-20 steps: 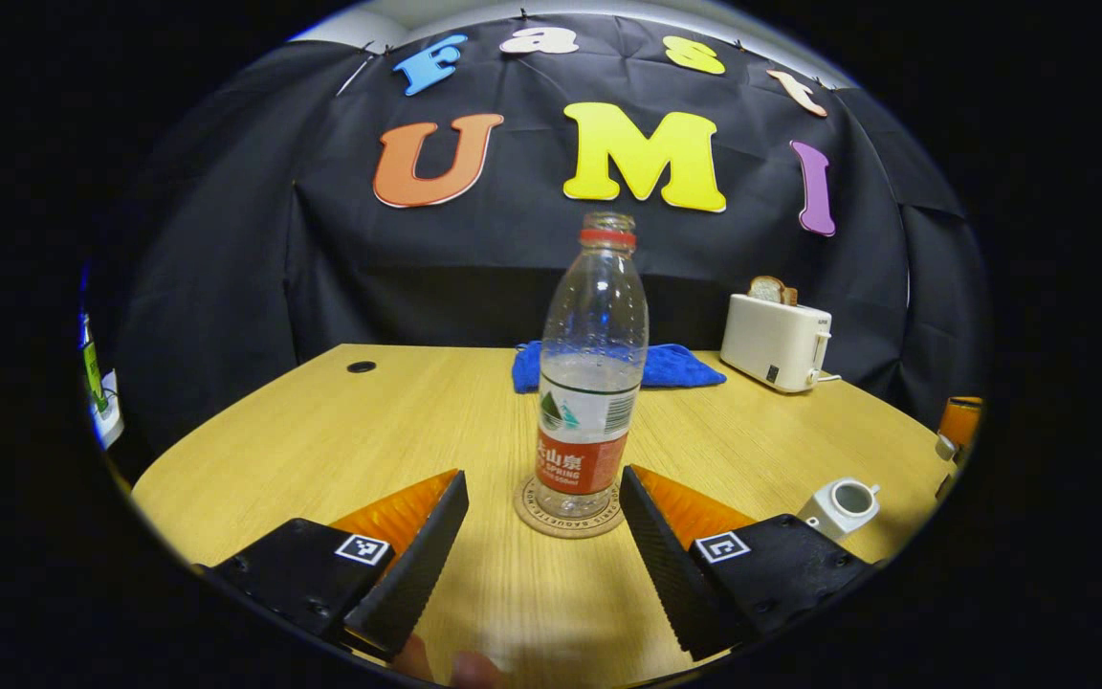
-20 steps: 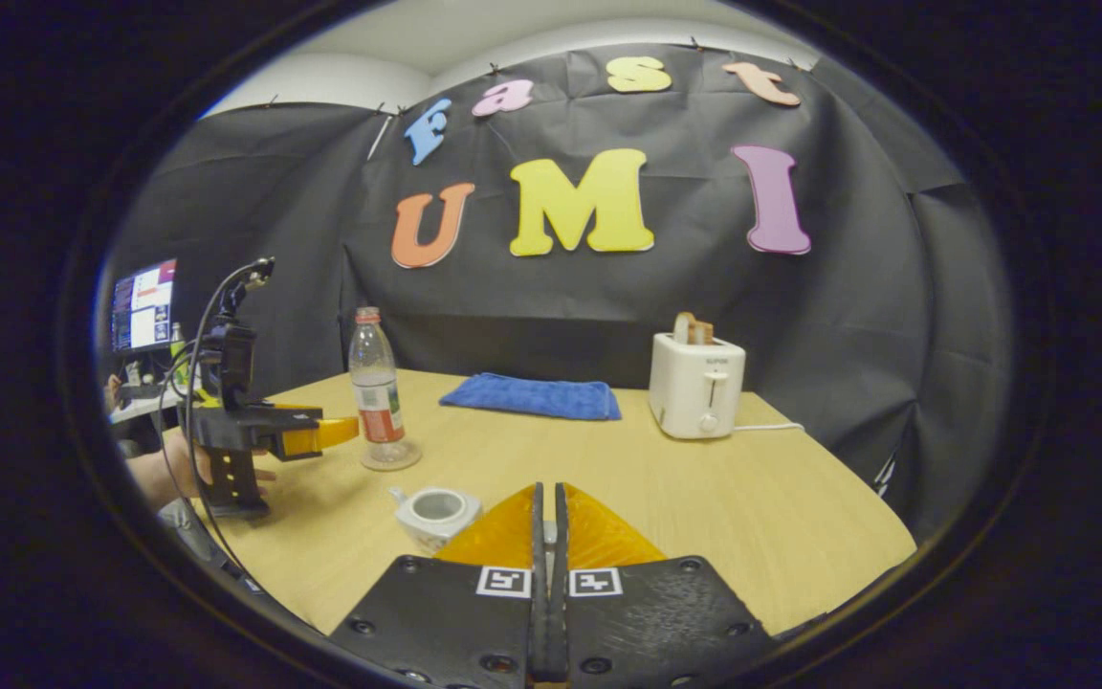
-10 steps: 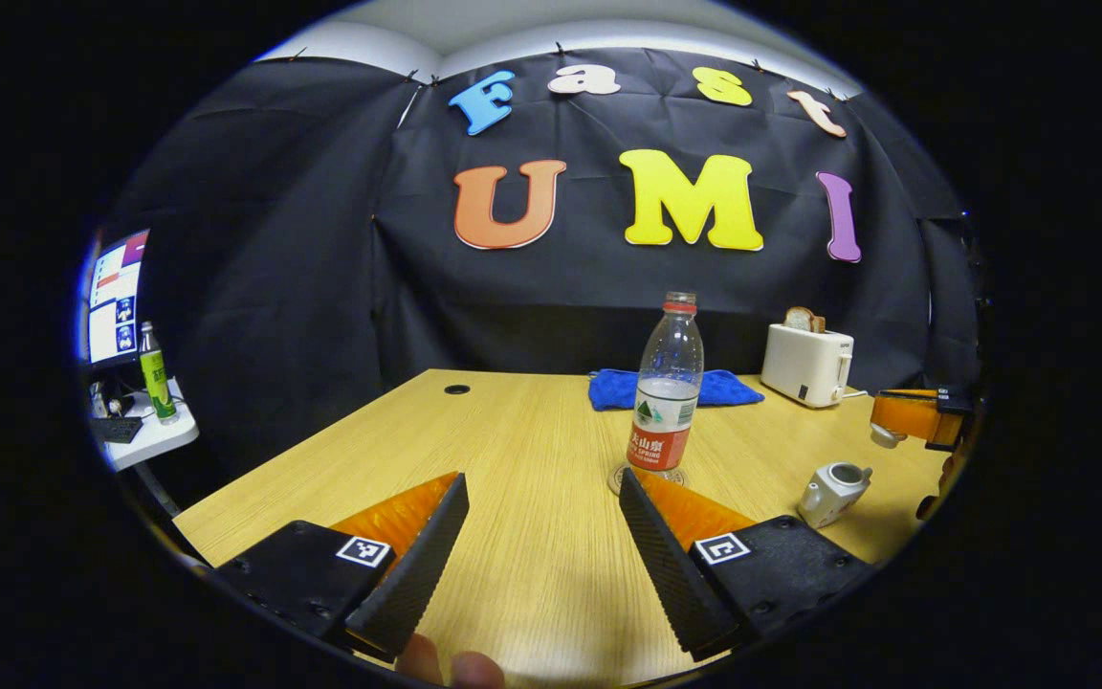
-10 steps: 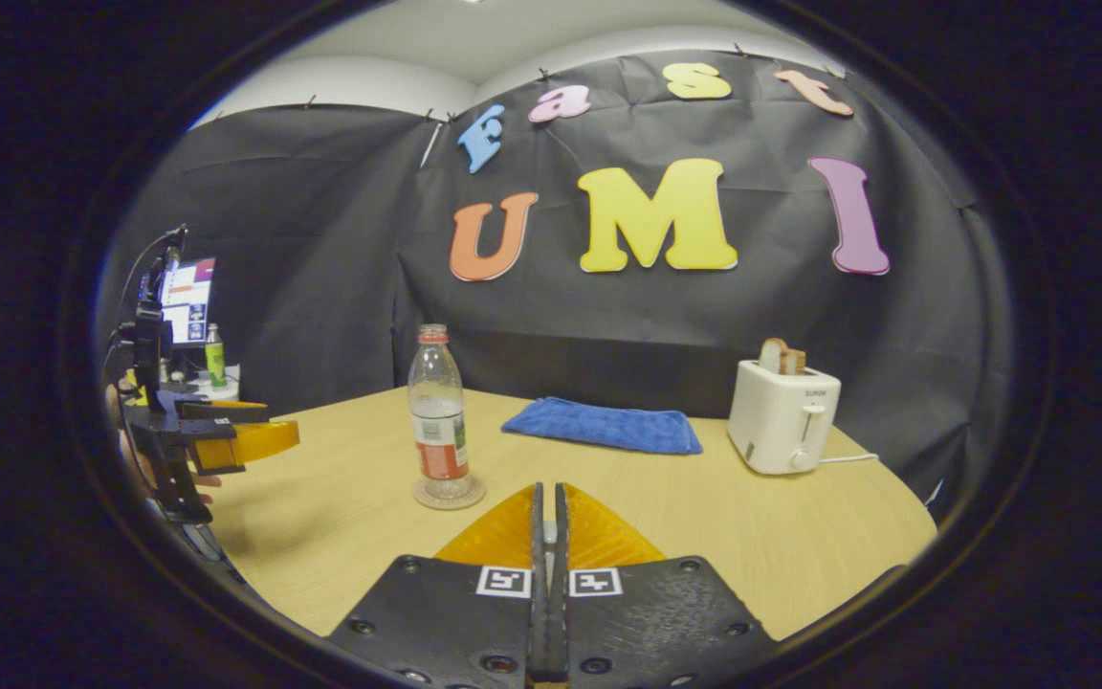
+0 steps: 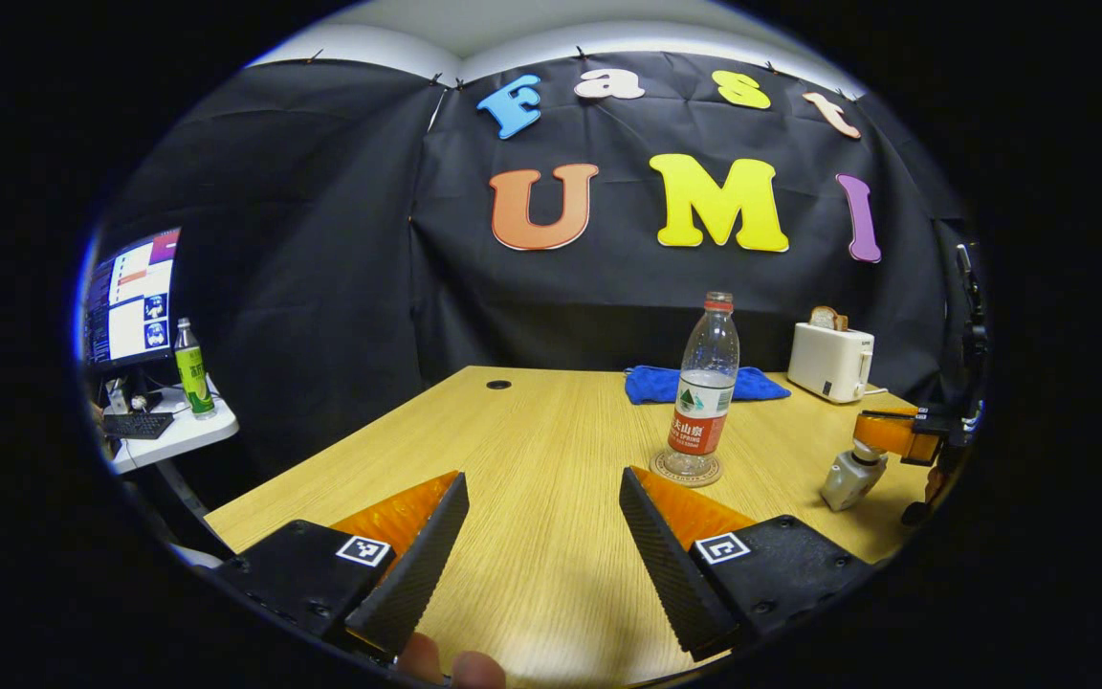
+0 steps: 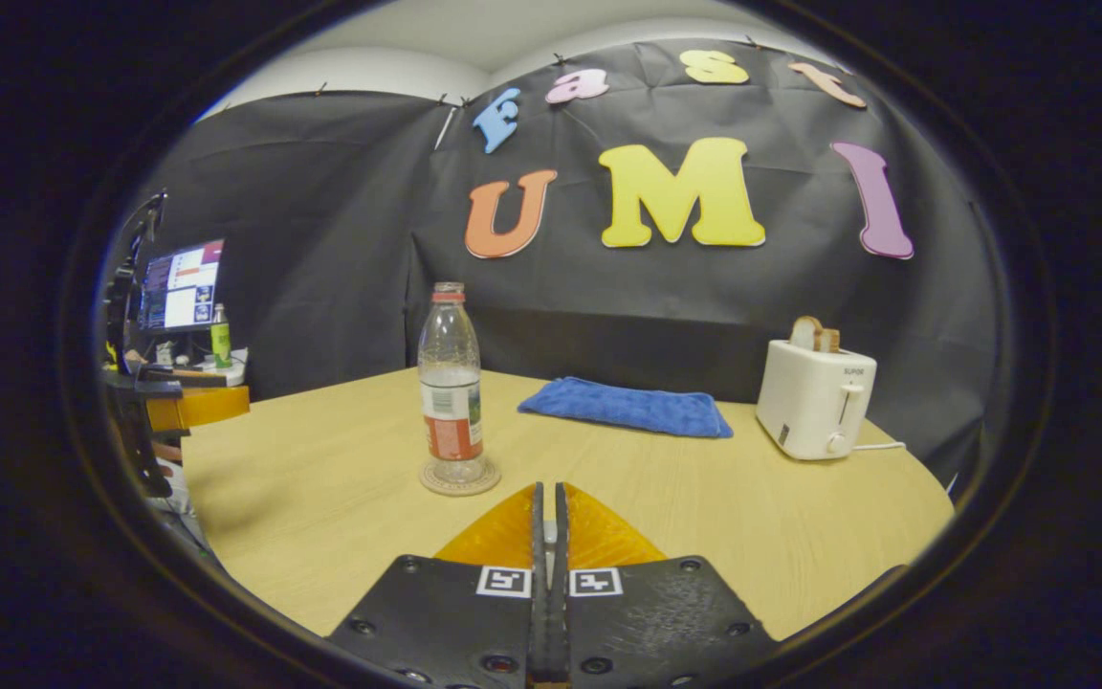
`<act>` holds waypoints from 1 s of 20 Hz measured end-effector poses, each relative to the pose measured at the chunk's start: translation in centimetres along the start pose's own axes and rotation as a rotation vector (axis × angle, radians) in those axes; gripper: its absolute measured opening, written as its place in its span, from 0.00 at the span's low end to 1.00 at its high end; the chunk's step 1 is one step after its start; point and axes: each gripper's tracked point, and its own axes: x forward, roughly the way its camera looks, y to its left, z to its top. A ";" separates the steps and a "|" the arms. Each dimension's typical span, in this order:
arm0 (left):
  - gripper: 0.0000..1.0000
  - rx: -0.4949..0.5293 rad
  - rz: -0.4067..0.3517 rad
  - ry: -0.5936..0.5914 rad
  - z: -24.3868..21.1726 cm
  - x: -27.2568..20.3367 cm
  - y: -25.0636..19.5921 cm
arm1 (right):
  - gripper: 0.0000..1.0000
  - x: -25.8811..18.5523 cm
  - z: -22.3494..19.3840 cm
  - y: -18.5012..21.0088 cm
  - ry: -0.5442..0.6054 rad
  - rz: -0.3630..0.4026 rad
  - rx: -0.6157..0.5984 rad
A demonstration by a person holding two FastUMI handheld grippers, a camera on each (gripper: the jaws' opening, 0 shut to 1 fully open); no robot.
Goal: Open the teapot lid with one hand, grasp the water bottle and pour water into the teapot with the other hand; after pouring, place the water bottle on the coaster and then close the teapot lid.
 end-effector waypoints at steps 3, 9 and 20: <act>0.99 0.006 0.001 -0.018 0.5 -0.3 -0.2 | 0.02 0.1 -0.2 0.0 -0.006 -0.003 0.000; 0.99 0.004 -0.001 -0.022 0.7 -0.7 -0.7 | 0.00 -0.1 -1.0 -0.2 0.001 -0.007 0.000; 0.99 0.026 -0.043 -0.078 3.5 -1.9 -5.5 | 0.31 -1.6 1.0 -1.0 -0.055 -0.042 0.022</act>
